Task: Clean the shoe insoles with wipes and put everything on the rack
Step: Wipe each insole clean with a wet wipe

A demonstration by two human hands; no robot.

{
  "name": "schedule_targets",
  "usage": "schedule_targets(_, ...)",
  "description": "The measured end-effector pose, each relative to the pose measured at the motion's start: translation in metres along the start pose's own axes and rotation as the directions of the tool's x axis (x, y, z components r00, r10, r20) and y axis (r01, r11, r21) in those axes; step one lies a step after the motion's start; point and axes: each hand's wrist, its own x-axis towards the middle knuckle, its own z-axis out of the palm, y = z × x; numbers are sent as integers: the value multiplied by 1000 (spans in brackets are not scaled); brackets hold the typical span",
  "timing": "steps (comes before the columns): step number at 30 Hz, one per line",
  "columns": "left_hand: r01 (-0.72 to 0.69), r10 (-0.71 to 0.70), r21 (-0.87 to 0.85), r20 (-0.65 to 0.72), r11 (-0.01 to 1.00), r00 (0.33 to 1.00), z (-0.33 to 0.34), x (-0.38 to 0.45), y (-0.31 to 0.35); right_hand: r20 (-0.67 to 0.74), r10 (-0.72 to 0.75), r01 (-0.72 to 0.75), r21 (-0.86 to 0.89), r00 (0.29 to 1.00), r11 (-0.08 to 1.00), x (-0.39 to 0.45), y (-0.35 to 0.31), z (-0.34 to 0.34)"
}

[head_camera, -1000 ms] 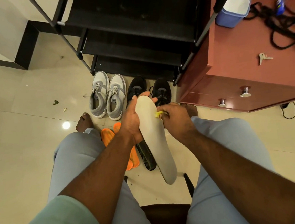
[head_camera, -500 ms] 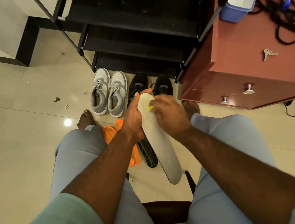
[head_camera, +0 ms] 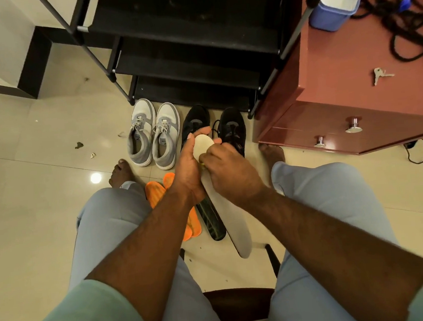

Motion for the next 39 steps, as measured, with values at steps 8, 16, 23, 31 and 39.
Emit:
schedule_targets(8, -9, 8, 15, 32, 1000, 999, 1, -1, -6, 71, 288, -286, -31, 955, 958, 10, 25, -2)
schedule_targets(16, 8, -6, -49, 32, 999, 999, -1, 1, -6, -69, 215, -212, 42, 974, 976, 7, 16, 1)
schedule_targets(23, 12, -10, -40, 51, 999, 999, 2, -1, -7, -111, 206, -185, 172, 972, 968, 5, 12, 2)
schedule_targets(31, 236, -235, -20, 22, 972, 972, 7, -7, -18, -147, 434, -356, 374, 889, 856, 24, 30, -1)
schedule_targets(39, 112, -110, -99, 32, 989, 993, 2, -2, -9, -70, 179, -144, 345, 981, 927, 2, 11, 5)
